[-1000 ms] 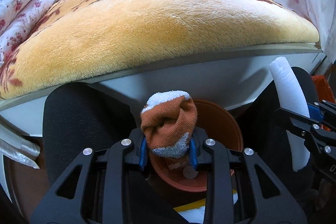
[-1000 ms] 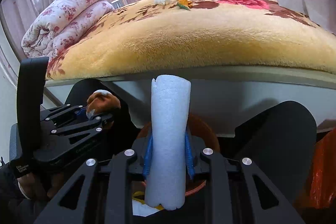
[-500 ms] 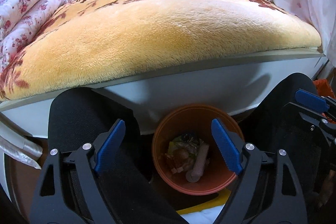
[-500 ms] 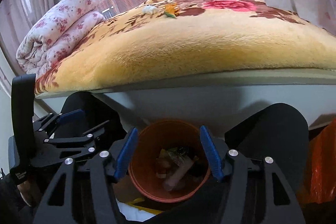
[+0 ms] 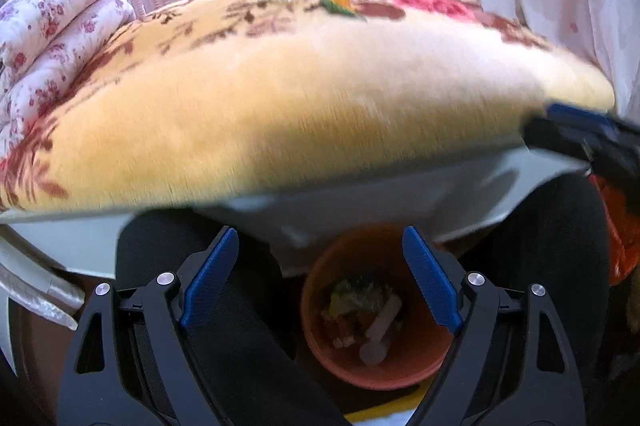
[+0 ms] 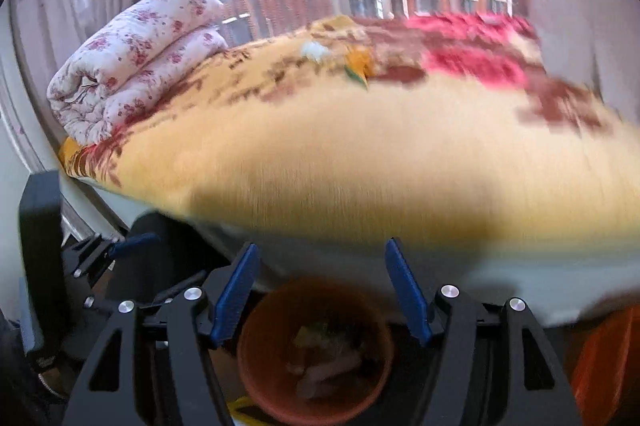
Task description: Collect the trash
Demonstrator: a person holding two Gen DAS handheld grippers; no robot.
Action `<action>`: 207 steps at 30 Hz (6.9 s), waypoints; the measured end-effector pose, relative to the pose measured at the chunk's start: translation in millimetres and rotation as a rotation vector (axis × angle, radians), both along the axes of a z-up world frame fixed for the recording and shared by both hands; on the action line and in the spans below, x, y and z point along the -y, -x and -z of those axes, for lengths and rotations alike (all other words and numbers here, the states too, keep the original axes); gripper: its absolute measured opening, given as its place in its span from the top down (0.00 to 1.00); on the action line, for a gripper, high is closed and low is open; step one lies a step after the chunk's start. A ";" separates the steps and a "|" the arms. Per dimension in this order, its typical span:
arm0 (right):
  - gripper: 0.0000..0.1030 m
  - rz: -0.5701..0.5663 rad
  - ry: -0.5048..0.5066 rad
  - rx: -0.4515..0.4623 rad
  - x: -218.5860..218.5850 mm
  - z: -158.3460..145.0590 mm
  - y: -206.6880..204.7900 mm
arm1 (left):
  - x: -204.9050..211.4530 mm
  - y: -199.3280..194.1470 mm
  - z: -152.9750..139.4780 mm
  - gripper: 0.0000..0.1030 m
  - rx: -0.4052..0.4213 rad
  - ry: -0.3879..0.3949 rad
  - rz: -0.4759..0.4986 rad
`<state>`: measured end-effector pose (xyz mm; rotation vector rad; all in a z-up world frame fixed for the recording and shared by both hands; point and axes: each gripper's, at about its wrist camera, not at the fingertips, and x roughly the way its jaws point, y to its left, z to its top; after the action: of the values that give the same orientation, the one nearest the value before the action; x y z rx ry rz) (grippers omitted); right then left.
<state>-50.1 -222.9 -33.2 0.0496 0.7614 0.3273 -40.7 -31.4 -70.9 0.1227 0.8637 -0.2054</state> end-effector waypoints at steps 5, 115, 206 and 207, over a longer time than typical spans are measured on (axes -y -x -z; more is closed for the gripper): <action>0.31 -0.030 0.062 0.048 -9.4 -30.7 -100.9 | -9.9 -27.6 -16.6 0.20 0.039 0.049 -0.063; 0.55 0.048 -0.009 -0.214 -11.4 77.9 51.3 | -8.7 18.2 43.6 0.69 -0.142 0.022 0.003; 0.05 0.339 0.047 0.151 21.7 -25.4 -147.9 | -12.1 -162.2 -62.4 0.08 0.213 0.052 -0.106; 0.05 0.341 0.044 0.147 21.8 -25.2 -148.3 | -12.6 -162.4 -62.8 0.08 0.208 0.067 -0.101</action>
<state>98.2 -244.8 -8.0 0.1108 0.6009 -0.0111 121.7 -18.7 -8.1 0.0365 0.6536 -0.1247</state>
